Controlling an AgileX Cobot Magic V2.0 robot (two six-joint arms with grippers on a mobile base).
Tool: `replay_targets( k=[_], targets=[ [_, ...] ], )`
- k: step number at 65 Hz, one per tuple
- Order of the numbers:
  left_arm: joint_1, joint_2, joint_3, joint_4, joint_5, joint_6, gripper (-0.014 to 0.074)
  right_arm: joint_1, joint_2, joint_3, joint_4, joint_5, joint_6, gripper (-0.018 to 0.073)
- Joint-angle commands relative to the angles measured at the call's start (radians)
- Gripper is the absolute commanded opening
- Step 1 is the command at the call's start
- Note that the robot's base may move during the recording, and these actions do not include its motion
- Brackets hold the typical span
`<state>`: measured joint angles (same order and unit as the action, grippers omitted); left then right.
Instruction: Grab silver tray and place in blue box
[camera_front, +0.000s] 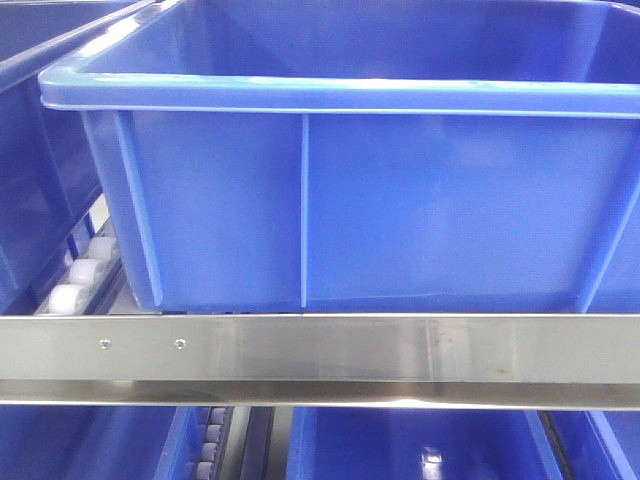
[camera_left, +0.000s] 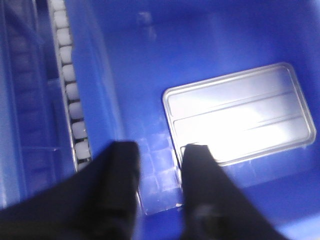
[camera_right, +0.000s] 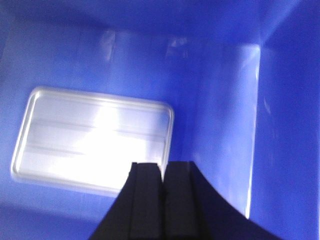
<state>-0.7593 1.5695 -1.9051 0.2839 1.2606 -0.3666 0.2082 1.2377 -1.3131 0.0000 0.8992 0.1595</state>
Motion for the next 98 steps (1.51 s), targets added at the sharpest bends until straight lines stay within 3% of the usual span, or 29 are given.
replay_targets(
  k=[1, 16, 32, 55, 64, 77, 98],
  targets=[
    [-0.030, -0.106, 0.045, 0.040, -0.001, 0.005, -0.0107, -0.005, -0.089, 0.069, -0.012, -0.114, -0.007, 0.0052],
    [-0.037, -0.228, 0.337, 0.040, -0.148, -0.037, -0.0104, -0.005, -0.256, 0.333, -0.012, -0.223, -0.007, 0.0052],
    [-0.039, -0.424, 0.645, 0.020, -0.373, -0.064, -0.0104, -0.005, -0.442, 0.480, -0.012, -0.284, -0.007, 0.0052],
    [-0.039, -0.884, 0.998, 0.020, -0.576, -0.056, -0.0104, -0.005, -0.760, 0.566, -0.012, -0.288, -0.011, 0.0052],
    [-0.039, -1.088, 1.127, 0.013, -0.661, -0.002, -0.0104, -0.005, -0.880, 0.628, -0.012, -0.295, -0.021, 0.0052],
    [-0.039, -1.276, 1.243, 0.015, -0.749, 0.015, -0.0104, -0.005, -1.003, 0.725, -0.012, -0.343, -0.037, 0.0052],
    [-0.039, -1.306, 1.270, 0.016, -0.753, 0.015, -0.0104, -0.005, -1.008, 0.746, -0.012, -0.363, -0.037, 0.0052]
  ],
)
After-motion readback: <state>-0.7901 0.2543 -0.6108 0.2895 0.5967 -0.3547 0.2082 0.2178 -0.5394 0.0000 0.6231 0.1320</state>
